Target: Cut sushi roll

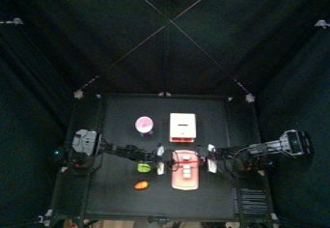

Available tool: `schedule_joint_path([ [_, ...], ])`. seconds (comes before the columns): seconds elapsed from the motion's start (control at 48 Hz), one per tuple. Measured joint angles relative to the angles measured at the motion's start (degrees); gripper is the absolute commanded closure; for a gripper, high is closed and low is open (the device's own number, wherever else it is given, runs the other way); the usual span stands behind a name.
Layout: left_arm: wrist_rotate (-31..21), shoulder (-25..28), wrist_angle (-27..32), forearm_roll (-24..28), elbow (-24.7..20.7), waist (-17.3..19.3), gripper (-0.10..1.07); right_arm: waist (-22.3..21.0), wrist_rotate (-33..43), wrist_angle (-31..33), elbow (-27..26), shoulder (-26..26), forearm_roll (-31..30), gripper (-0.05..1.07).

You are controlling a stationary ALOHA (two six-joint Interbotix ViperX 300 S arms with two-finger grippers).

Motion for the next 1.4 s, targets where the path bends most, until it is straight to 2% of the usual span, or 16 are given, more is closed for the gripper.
schedule_joint_path([
  [0.354, 0.0, -3.4, -0.4, 0.1, 0.9, -1.1, 0.68, 1.6, -0.1, 0.0, 0.0, -2.1, 1.1, 0.63],
  [0.729, -0.2, -2.1, -1.6, 2.8, 0.4, -3.3, 0.68, 7.9, 0.2, 0.0, 0.2, -3.6, 2.0, 0.63],
  [0.958, -0.2, -0.3, -1.6, 3.0, -0.8, -3.3, 0.68, 8.2, 0.2, -0.1, 0.8, -3.5, 2.0, 0.63],
  [1.396, -0.2, -0.2, -1.5, 2.6, -0.8, -2.7, 0.68, 7.0, 0.1, -0.1, 0.9, -3.4, 1.7, 0.63],
])
